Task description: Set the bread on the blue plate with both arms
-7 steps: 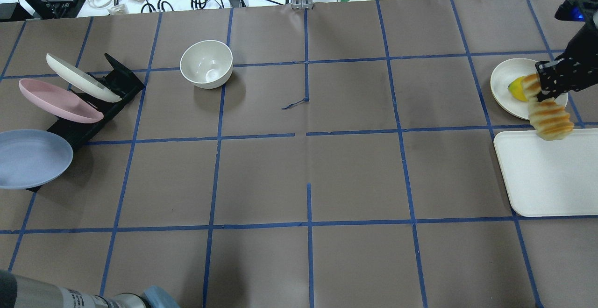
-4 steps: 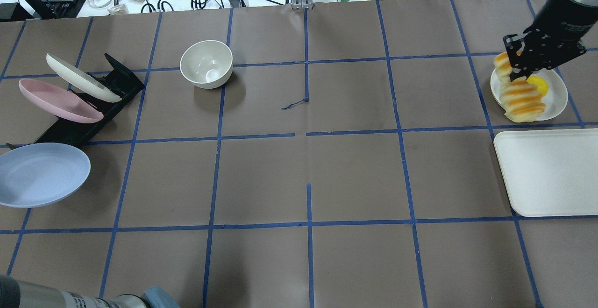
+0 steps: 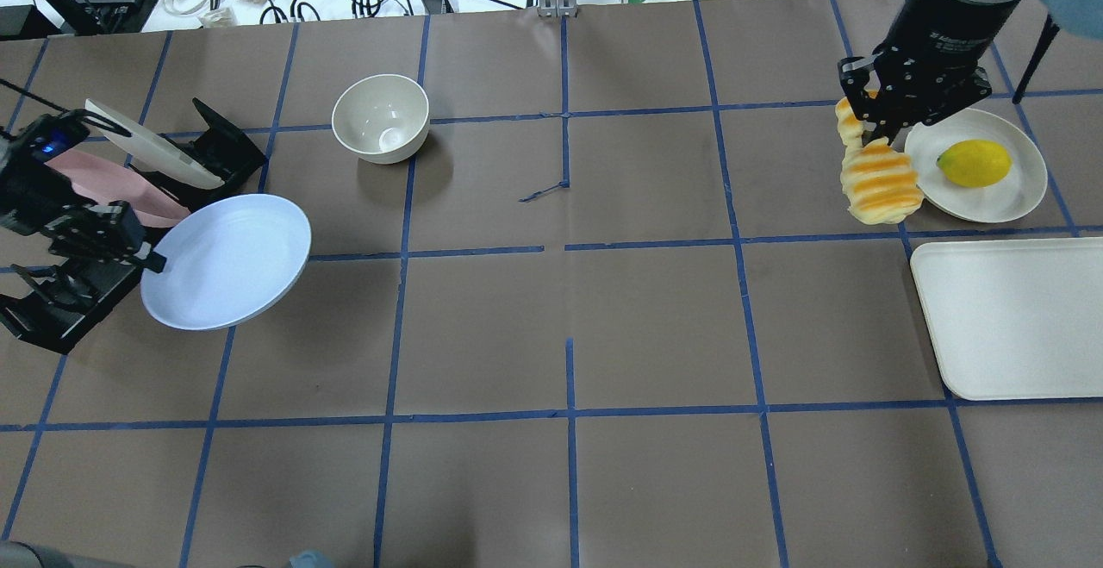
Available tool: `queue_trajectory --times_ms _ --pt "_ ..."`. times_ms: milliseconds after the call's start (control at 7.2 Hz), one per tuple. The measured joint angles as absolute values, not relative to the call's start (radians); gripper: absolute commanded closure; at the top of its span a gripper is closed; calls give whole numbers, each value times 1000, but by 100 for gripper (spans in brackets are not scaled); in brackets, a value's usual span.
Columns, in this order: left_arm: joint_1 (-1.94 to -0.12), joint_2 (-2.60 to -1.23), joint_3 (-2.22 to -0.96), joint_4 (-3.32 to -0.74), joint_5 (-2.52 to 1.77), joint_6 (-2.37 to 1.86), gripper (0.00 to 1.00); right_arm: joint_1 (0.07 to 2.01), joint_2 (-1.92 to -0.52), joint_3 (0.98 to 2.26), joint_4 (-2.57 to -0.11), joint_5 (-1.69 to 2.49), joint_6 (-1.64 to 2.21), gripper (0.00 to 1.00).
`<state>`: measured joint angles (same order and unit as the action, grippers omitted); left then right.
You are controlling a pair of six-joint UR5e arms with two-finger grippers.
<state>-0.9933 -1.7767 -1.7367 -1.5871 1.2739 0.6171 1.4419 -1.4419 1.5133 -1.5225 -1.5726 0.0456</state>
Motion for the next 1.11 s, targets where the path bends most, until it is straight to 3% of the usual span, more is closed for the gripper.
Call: queue_trajectory --times_ms 278,556,1111 --pt "-1226 -1782 -1771 -1421 1144 392 100 1526 -1436 1518 -1532 -1570 129 100" --pt "-1408 -1823 -1832 -1091 1108 105 100 1595 -1411 1525 -1550 -1567 155 100" --pt "-1600 -1972 -1915 -757 1120 -89 100 1763 -1332 1535 -1686 -1518 308 100"
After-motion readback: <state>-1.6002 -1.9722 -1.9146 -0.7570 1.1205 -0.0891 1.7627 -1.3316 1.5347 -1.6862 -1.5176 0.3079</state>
